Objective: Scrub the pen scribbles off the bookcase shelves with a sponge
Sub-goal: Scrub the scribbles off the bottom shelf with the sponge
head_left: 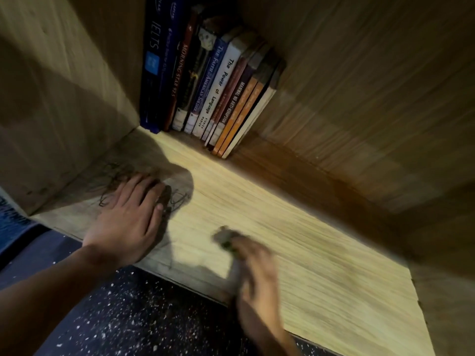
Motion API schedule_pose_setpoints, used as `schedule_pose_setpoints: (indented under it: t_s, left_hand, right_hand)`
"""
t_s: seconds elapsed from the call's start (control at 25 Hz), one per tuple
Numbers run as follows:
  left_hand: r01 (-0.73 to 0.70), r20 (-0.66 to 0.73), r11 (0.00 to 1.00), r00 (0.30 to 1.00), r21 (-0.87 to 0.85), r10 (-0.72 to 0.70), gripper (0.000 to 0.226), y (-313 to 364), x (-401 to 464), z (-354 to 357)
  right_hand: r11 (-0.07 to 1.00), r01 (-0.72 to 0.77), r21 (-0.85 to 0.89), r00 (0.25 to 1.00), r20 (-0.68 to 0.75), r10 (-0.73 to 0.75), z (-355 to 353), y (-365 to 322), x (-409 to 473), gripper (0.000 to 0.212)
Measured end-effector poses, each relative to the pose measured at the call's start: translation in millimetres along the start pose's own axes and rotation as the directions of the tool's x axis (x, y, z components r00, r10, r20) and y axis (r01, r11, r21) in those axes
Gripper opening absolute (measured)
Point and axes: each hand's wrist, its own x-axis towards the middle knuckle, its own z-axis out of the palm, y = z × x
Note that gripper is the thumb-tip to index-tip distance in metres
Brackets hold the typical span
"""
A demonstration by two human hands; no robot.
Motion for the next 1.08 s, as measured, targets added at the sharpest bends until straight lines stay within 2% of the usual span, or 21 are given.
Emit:
schedule_pose_setpoints:
  t_s: [0.04,0.08,0.12,0.16,0.2,0.24,0.32,0.4,0.44,0.48,0.56,0.68,0.72,0.8,0.84,0.92,0.96,1.04,1.08]
  left_hand:
    - [-0.045,0.034,0.999,0.998,0.025,0.044,0.069,-1,5,2]
    - [-0.102,0.059,0.993,0.993,0.052,0.099,0.073,-4,12,4]
    - [-0.144,0.076,0.988,0.987,0.055,0.139,0.075,-7,19,5]
    - [-0.137,0.064,0.99,0.989,0.03,0.135,0.077,-8,26,6]
    - [-0.079,0.03,0.997,0.996,-0.012,0.08,0.077,-10,31,6]
    - [-0.014,-0.007,0.999,1.0,-0.05,0.013,0.077,-11,33,5]
    - [0.022,-0.05,0.996,0.998,-0.085,-0.026,0.075,-12,32,4]
    - [-0.029,-0.053,0.997,0.998,-0.07,0.025,0.073,-10,29,2]
    - [-0.055,-0.06,0.997,0.997,-0.059,0.051,0.071,-8,30,2]
    - [-0.074,-0.064,0.996,0.995,-0.045,0.071,0.069,-8,32,2]
    - [-0.072,-0.043,0.996,0.997,-0.049,0.069,0.071,-8,34,1]
    - [-0.063,-0.045,0.994,0.997,-0.091,0.059,0.072,-5,31,0]
    - [-0.074,-0.058,0.992,0.996,-0.1,0.068,0.071,-6,30,1]
    - [-0.113,-0.052,0.988,0.993,-0.105,0.108,0.068,-12,32,-5]
    - [-0.152,-0.03,0.984,0.988,-0.087,0.15,0.068,-21,32,-12]
    - [-0.247,0.051,0.969,0.968,0.0,0.247,0.069,-48,32,-25]
    - [-0.261,0.069,0.964,0.964,0.044,0.257,0.07,-61,30,-31]
    - [-0.19,0.054,0.98,0.981,0.065,0.187,0.076,-76,24,-36]
    - [-0.138,0.027,0.99,0.99,0.029,0.137,0.079,-77,21,-34]
  right_hand:
    - [0.971,-0.179,-0.161,0.98,-0.116,0.162,-19,31,6,0.042]
    - [0.862,-0.391,-0.324,0.919,-0.193,0.344,-32,59,12,0.045]
    - [0.706,-0.567,-0.424,0.823,-0.254,0.509,-41,83,15,0.047]
    - [0.601,-0.66,-0.451,0.745,-0.291,0.6,-44,101,23,0.048]
    - [0.563,-0.694,-0.45,0.71,-0.297,0.638,-41,114,36,0.048]
    - [0.561,-0.697,-0.447,0.706,-0.292,0.645,-39,124,54,0.048]
    - [0.545,-0.695,-0.469,0.701,-0.273,0.658,-36,140,101,0.048]
    - [0.535,-0.689,-0.489,0.692,-0.224,0.686,-31,151,154,0.052]
    - [0.547,-0.677,-0.493,0.696,-0.186,0.694,-22,150,177,0.053]
    - [0.597,-0.636,-0.489,0.73,-0.132,0.67,-9,142,194,0.053]
    - [0.758,-0.452,-0.469,0.862,-0.014,0.506,29,108,202,0.053]
    - [0.915,-0.164,-0.369,0.969,0.112,0.219,76,37,156,0.057]
    - [0.946,-0.036,-0.322,0.975,0.197,0.105,83,14,129,0.055]
    - [0.977,0.145,-0.159,0.915,0.397,-0.071,73,-17,74,0.049]
    - [0.975,0.214,-0.068,0.88,0.446,-0.162,60,-15,53,0.045]
    - [0.929,0.364,-0.066,0.858,0.412,-0.307,29,13,34,0.042]
    - [0.927,0.357,-0.112,0.875,0.389,-0.289,16,34,37,0.042]
    - [0.977,0.072,-0.198,0.948,0.32,-0.005,10,62,63,0.047]
    - [0.964,-0.082,-0.253,0.958,0.246,0.146,22,65,79,0.051]
